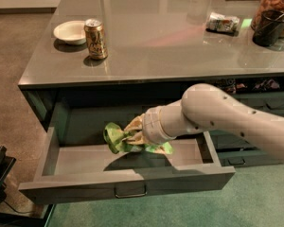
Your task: Place green rice chip bag into top drawer
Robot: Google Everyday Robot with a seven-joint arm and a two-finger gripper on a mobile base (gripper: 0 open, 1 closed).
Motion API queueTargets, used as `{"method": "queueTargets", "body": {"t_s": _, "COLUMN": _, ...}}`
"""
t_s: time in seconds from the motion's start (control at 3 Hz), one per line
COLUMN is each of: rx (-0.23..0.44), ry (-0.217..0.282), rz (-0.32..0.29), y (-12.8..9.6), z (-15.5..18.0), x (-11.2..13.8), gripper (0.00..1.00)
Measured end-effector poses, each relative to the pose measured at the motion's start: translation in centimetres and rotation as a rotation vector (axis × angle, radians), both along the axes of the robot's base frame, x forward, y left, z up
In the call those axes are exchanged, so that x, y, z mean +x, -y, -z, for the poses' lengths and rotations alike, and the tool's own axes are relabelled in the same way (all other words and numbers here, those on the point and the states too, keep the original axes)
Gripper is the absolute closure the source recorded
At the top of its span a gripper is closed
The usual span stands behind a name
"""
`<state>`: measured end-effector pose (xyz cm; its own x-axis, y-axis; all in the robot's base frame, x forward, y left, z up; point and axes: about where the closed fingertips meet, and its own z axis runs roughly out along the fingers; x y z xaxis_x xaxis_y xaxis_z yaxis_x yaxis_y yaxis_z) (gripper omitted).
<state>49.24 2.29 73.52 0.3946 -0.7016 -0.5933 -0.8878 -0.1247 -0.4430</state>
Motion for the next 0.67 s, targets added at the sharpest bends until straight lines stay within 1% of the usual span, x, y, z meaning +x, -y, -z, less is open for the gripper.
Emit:
{"method": "queueTargets", "body": {"t_s": 0.33, "rx": -0.06, "ry": 0.019, "rz": 0.03, "y": -0.5, "z": 4.1, "x": 2.2, "gripper": 1.0}}
{"method": "queueTargets", "body": {"t_s": 0.67, "rx": -0.099, "ry": 0.035, "rz": 0.064, "y": -0.3, "z": 7.0, "x": 5.1, "gripper": 1.0}}
